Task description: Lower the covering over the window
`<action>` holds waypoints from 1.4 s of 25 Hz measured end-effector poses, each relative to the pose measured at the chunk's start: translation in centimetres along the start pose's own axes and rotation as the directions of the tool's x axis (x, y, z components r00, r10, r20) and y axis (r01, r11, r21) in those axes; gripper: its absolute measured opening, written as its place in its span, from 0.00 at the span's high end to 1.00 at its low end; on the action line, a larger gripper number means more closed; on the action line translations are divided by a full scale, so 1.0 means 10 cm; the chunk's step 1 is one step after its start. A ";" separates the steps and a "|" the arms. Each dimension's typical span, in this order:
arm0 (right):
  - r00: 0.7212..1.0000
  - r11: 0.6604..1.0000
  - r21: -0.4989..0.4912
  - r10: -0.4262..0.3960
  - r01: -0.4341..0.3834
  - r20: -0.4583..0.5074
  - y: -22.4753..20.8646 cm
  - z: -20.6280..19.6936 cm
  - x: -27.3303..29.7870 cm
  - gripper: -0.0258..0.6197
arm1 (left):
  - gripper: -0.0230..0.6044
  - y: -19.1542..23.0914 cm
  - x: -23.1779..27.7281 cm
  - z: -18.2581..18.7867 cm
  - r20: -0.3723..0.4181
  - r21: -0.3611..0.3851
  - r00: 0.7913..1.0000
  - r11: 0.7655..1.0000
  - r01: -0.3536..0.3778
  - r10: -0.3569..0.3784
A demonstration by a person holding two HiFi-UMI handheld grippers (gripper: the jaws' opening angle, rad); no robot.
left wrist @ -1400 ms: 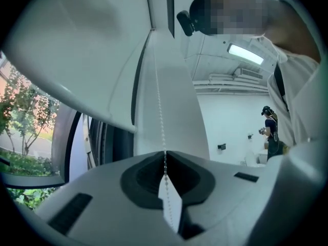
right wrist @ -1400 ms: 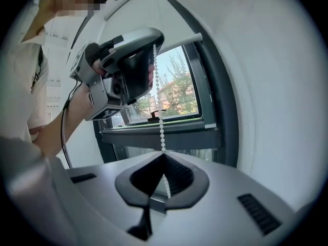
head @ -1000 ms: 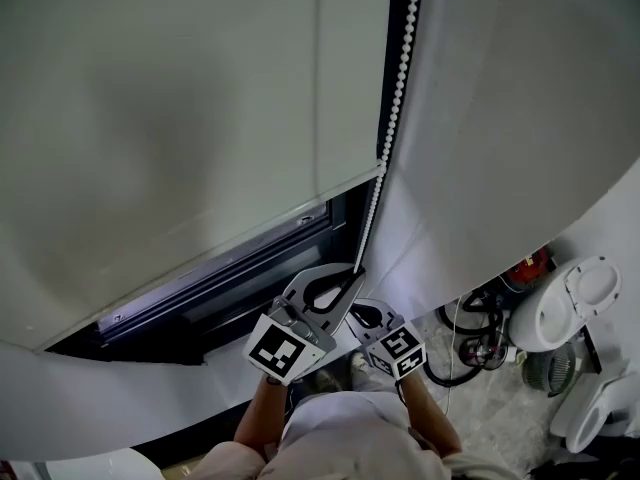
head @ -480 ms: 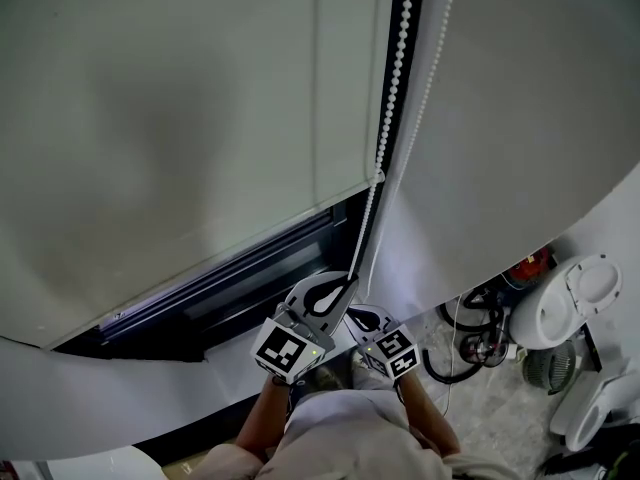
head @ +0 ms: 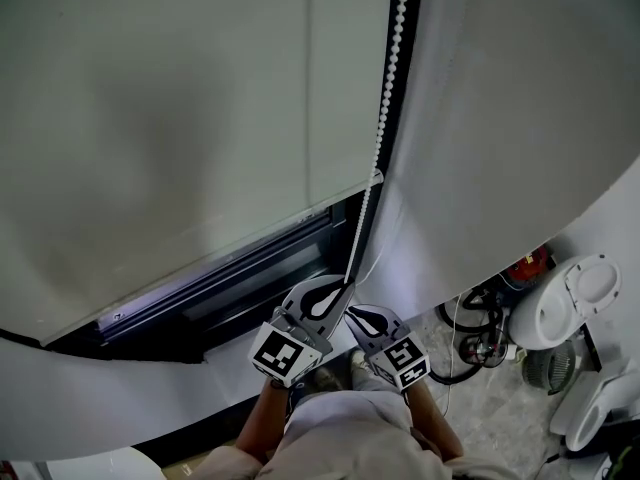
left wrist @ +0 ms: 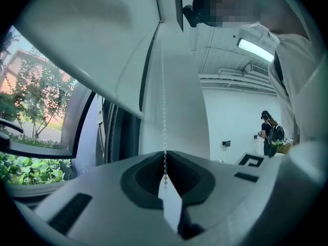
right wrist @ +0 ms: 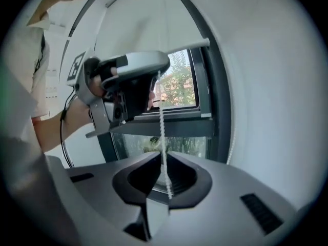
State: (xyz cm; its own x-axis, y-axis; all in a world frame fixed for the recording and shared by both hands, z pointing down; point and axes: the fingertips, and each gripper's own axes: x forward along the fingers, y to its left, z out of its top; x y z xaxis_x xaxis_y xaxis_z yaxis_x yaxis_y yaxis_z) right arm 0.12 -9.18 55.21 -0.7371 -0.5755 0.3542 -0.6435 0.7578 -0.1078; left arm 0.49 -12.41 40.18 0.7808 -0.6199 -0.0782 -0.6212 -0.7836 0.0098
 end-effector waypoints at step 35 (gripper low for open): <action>0.896 0.981 -0.193 0.064 0.025 0.440 0.10 2.27 -0.54 0.97 | 0.93 -0.09 -0.07 -0.37 -0.055 0.023 0.998 1.000 -0.018 0.019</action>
State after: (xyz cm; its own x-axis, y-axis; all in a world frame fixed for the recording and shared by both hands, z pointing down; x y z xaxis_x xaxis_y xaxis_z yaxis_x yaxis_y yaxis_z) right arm -1.24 -12.26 32.12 -0.7923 -0.6021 -0.0987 -0.6095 0.7885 0.0822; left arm 0.76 -11.46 43.92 0.7714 -0.6360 -0.0228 -0.6363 -0.7713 -0.0121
